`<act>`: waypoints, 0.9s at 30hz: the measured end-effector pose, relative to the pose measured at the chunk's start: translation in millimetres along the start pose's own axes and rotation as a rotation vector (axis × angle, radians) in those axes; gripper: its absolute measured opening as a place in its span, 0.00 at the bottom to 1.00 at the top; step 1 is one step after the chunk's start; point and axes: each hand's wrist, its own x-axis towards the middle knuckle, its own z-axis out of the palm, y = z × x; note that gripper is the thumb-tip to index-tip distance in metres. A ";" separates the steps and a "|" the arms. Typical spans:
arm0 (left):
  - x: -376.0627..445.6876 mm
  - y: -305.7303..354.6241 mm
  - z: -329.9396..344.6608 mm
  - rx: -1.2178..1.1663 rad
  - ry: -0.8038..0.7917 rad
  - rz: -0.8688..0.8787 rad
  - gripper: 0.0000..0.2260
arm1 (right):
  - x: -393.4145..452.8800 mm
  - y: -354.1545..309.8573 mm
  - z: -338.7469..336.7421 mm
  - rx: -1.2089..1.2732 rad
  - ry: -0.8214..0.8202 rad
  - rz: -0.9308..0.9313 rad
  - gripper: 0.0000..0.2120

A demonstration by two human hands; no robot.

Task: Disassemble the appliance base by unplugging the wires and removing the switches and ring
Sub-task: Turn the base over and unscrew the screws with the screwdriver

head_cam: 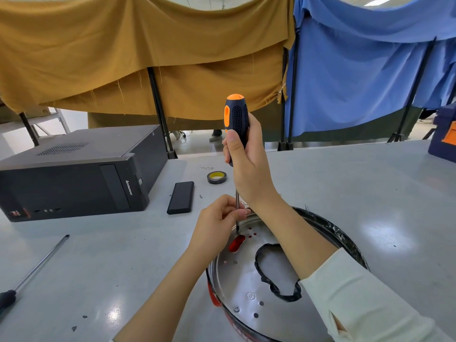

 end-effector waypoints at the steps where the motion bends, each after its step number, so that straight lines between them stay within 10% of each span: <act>1: -0.1 -0.1 0.0 -0.004 -0.005 0.001 0.02 | -0.3 0.0 0.1 0.000 0.003 -0.004 0.18; 27: 0.9 -5.4 0.1 0.038 -0.002 0.052 0.06 | -1.1 2.6 1.1 -0.054 0.013 -0.040 0.17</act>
